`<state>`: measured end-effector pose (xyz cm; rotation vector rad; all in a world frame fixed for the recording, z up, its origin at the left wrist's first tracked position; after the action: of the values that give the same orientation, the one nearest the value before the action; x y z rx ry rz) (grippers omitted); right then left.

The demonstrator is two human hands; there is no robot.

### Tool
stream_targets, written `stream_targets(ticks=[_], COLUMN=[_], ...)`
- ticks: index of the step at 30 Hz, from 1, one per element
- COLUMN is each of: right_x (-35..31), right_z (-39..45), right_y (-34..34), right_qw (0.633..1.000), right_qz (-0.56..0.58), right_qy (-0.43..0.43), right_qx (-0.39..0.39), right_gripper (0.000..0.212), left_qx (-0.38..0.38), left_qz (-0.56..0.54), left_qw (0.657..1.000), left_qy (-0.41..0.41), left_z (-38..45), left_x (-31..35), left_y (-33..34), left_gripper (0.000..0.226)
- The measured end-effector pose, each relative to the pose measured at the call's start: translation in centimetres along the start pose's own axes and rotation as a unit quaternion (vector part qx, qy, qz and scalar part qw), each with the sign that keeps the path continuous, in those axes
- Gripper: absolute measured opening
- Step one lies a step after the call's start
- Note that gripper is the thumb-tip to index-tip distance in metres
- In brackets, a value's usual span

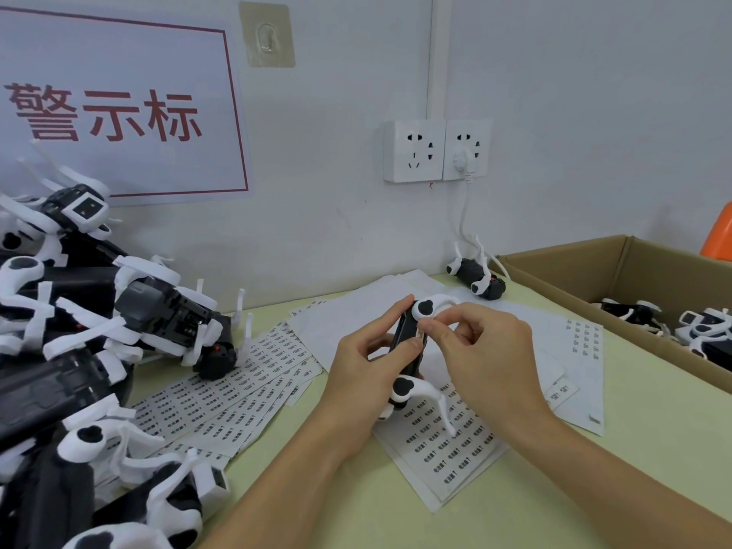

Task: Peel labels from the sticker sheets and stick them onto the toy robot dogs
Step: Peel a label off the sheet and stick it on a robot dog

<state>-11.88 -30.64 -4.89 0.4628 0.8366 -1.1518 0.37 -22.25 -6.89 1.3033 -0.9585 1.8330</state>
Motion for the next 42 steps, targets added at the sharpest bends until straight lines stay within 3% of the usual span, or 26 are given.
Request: stream_targets(ticks=[6,12,19,29,38,42], right_x=[-0.4,-1.3,-1.4,-1.4,-1.8,-1.1], right_z=[-0.4,-0.9,-0.9,-0.9,-1.1,-1.1], right_y=[-0.2,0.0,-0.1,-0.1,-0.4,-0.1], right_qw=[0.998,0.986,0.971,0.965,0.968,0.967], right_qz=[-0.005,-0.04,-0.121,-0.094,-0.059,-0.091], right_qy=[-0.065,-0.15,-0.158,-0.163,-0.206,-0.18], right_qx=[-0.001,-0.064,-0.131,-0.18,-0.129,-0.158], right_gripper=[0.022,0.034,0.042,0.043,0.037,0.043], left_qx=[-0.006,-0.01,-0.006,-0.006,0.006,0.007], left_qz=[-0.062,-0.088,-0.082,-0.083,-0.098,-0.106], left_qw=[0.997,0.995,0.995,0.995,0.993,0.992], left_qy=[-0.037,-0.051,-0.059,-0.062,-0.063,-0.067], left_z=[0.2,0.2,0.0,-0.1,0.0,0.1], left_x=[-0.3,-0.2,0.0,0.3,0.2,0.3], left_y=[-0.3,-0.4,-0.4,-0.4,-0.4,-0.4], left_gripper=[0.043,0.052,0.052,0.054,0.053,0.053])
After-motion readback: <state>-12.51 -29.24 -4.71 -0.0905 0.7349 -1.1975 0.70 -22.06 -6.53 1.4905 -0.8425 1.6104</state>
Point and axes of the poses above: each hand's wrist, its own z-axis towards the middle knuckle, its own y-axis out of the palm, x = y × z, the point moved 3 cm from there along z, towards the middle knuckle, and after that the axes turned 14 degrees about z, right-handed, at the moved point
